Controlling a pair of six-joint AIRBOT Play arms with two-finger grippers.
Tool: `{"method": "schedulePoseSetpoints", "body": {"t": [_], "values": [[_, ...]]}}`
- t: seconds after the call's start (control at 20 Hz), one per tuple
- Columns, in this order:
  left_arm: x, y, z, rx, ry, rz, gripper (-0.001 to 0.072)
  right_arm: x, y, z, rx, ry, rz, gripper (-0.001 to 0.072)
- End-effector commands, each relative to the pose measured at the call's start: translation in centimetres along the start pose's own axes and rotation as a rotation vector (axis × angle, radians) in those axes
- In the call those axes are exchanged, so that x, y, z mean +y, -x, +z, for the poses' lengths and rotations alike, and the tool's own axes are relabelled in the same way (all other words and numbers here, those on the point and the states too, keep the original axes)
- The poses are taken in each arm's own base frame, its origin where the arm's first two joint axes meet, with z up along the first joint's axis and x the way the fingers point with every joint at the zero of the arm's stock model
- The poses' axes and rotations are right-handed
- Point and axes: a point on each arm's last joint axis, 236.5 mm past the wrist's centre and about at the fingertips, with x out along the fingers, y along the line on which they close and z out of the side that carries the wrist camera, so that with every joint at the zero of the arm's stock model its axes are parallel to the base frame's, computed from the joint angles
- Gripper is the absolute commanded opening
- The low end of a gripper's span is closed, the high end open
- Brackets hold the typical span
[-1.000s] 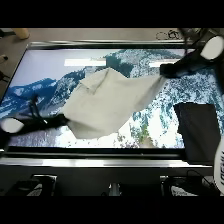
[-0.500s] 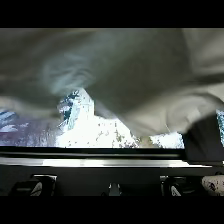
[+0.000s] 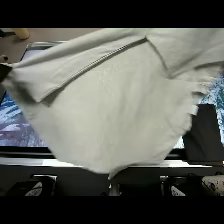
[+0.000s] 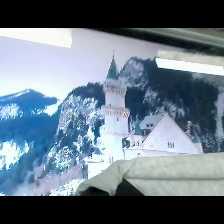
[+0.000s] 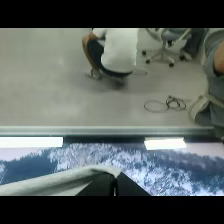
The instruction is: Fold the shirts.
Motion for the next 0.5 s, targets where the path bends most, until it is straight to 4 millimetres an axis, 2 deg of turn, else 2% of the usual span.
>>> {"method": "schedulePoseSetpoints", "body": {"t": [0.0, 0.1, 0.15, 0.2, 0.25, 0.3, 0.35, 0.4, 0.45], "values": [[3.8, -12.8, -5.6, 0.227, 0.051, 0.053, 0.0027, 2.0, -14.5, -9.2, 0.179, -0.079, -0.007, 0.0022], [5.0, -19.2, -10.3, 0.381, 0.11, 0.05, 0.0027, 3.4, -20.7, -17.4, 0.341, -0.224, -0.021, 0.0022], [5.1, -21.6, -12.4, 0.441, 0.155, 0.033, 0.0027, 4.4, -22.5, -21.3, 0.427, -0.294, -0.017, 0.0022], [4.7, -23.7, -14.5, 0.498, 0.21, 0.006, 0.0028, 5.8, -23.8, -25.1, 0.517, -0.358, -0.002, 0.0022], [4.2, -25.1, -16.0, 0.54, 0.26, -0.02, 0.0028, 7.0, -24.5, -27.9, 0.591, -0.401, 0.02, 0.0023], [3.7, -26.2, -17.1, 0.571, 0.306, -0.045, 0.0029, 8.5, -24.8, -30.3, 0.659, -0.446, 0.049, 0.0023], [3.1, -26.7, -17.6, 0.588, 0.332, -0.073, 0.0056, 9.7, -24.7, -31.8, 0.709, -0.487, 0.077, 0.0024], [2.4, -26.8, -17.8, 0.599, 0.341, -0.106, 0.0301, 10.5, -24.6, -32.5, 0.741, -0.513, 0.099, 0.0084], [2.4, -26.0, -17.7, 0.63, 0.328, -0.12, 0.072, 10.7, -24.2, -32.4, 0.755, -0.521, 0.108, 0.0334]]}}
